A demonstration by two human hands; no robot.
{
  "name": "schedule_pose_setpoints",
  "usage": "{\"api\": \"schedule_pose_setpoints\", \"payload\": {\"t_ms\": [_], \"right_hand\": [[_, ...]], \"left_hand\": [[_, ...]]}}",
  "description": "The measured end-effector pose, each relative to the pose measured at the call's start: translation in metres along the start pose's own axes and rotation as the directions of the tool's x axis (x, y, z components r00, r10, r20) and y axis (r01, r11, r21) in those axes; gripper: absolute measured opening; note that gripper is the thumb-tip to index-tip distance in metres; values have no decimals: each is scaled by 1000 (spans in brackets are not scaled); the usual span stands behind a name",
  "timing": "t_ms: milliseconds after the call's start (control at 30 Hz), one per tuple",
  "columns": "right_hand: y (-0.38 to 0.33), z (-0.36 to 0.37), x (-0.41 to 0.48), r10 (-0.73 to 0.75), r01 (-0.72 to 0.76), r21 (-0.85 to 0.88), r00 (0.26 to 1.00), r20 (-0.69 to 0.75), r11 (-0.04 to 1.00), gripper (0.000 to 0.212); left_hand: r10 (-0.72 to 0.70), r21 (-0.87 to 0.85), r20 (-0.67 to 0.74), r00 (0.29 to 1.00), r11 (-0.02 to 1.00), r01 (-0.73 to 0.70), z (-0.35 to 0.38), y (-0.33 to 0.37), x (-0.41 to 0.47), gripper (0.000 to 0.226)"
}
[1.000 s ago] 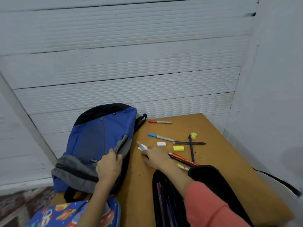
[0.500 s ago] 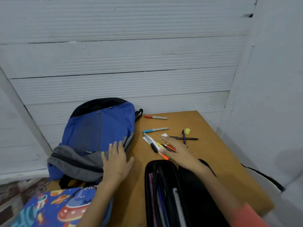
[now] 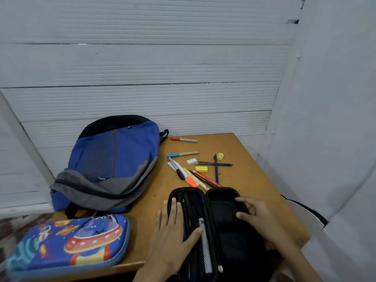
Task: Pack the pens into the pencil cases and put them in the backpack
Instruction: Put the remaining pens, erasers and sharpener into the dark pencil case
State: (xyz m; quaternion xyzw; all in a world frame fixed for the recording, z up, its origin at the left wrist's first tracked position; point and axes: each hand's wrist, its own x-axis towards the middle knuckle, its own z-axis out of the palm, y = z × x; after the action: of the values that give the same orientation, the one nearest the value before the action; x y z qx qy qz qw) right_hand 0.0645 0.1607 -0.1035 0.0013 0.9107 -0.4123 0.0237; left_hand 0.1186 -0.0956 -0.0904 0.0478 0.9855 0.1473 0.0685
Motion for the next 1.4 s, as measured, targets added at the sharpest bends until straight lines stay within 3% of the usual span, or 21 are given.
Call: {"api": "schedule_pose_setpoints", "payload": {"t_ms": [433, 667, 800, 967, 1067, 1167, 1267, 1400], "right_hand": [[-16, 35, 27, 18, -19, 91, 1000, 15, 996, 51], [-23, 43, 34, 1, 1, 72, 1000, -21, 997, 46], [-25, 42, 32, -32, 33, 52, 999, -32, 998, 39], [-16, 47, 28, -76, 83, 159, 996, -50, 984, 31], [-15, 45, 23, -97, 134, 269, 984, -147, 954, 22], [-13, 45, 25, 3, 117, 373, 952, -307, 921, 16], [-12, 47, 38, 58, 40, 186, 867, -495, 982, 13], [-19, 48, 50, -29, -37, -148, 907, -421, 988, 22]], "left_hand": [[-26, 26, -11, 1000, 999, 27, -11, -36, 10, 144], [-93, 48, 22, 995, 995, 92, -20, -41, 14, 83], [-85, 43, 18, 996, 995, 84, -22, -42, 14, 80], [-83, 44, 12, 997, 996, 82, -19, -42, 12, 79], [-98, 56, 21, 995, 994, 97, -19, -42, 13, 78], [-112, 56, 21, 994, 992, 110, -21, -39, 14, 76], [-74, 39, -55, 996, 996, 76, -19, -34, 13, 74], [47, 12, -130, 990, 999, -46, -14, -32, 15, 72]]}}
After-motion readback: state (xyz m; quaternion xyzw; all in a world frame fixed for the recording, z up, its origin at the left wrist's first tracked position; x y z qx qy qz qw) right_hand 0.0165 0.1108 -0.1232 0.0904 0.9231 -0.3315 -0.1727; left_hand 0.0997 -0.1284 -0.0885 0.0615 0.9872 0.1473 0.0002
